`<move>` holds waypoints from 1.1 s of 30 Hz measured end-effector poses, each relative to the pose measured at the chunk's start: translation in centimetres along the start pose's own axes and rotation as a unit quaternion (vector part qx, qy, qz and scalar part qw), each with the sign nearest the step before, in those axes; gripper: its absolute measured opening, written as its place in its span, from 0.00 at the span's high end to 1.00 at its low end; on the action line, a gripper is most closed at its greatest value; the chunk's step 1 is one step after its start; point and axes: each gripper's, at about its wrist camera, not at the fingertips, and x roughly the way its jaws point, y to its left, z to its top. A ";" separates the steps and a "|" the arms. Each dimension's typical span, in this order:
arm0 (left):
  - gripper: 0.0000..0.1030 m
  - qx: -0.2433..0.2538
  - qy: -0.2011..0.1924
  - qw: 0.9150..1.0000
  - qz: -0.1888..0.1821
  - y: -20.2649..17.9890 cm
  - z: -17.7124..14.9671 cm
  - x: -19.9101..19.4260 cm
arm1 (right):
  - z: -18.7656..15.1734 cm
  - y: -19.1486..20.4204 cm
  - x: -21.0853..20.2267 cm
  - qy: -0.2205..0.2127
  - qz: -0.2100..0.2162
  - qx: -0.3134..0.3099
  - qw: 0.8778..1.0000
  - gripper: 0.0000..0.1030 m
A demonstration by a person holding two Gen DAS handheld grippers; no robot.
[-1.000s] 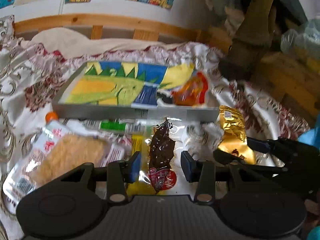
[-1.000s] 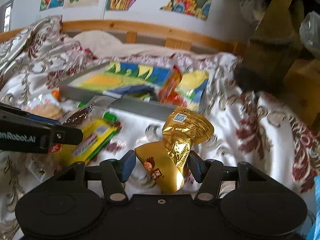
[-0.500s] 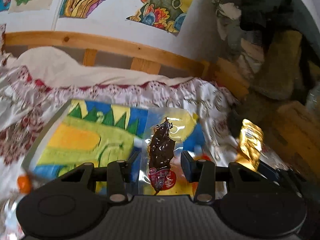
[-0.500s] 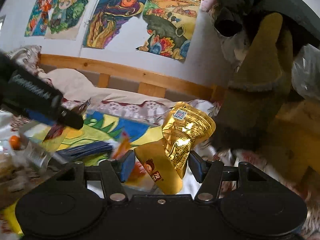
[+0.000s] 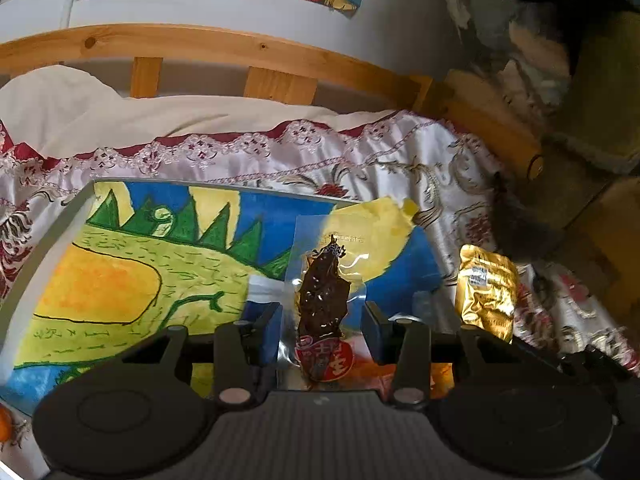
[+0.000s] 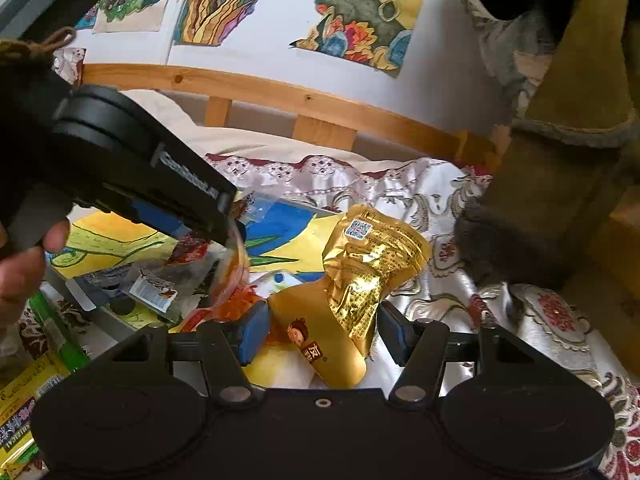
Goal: Organize snacks
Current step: 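Lower both packets into the grey tray and open both tools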
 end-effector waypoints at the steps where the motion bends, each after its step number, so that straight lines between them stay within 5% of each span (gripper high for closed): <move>1: 0.55 0.001 0.002 1.000 0.006 0.1 0.0 0.2 | 0.0 0.3 0.1 0.000 0.001 -0.004 1.000 0.40; 15: 0.57 -0.012 0.028 0.999 0.028 1.3 -0.3 1.1 | -0.1 0.5 1.0 0.008 0.016 0.024 1.000 0.34; 20: 0.44 -0.017 0.020 0.999 0.037 1.4 -0.3 0.4 | -0.1 0.1 0.5 0.000 0.008 0.034 0.999 0.13; 25: 0.20 -0.015 -0.010 0.999 0.042 1.4 -0.2 -1.7 | 0.2 -0.3 -1.0 -0.016 -0.012 0.045 0.999 0.06; 33: 0.03 0.012 -0.096 0.994 0.054 0.9 -0.8 -8.7 | 1.2 -1.6 -6.5 -0.077 -0.032 0.090 0.992 0.01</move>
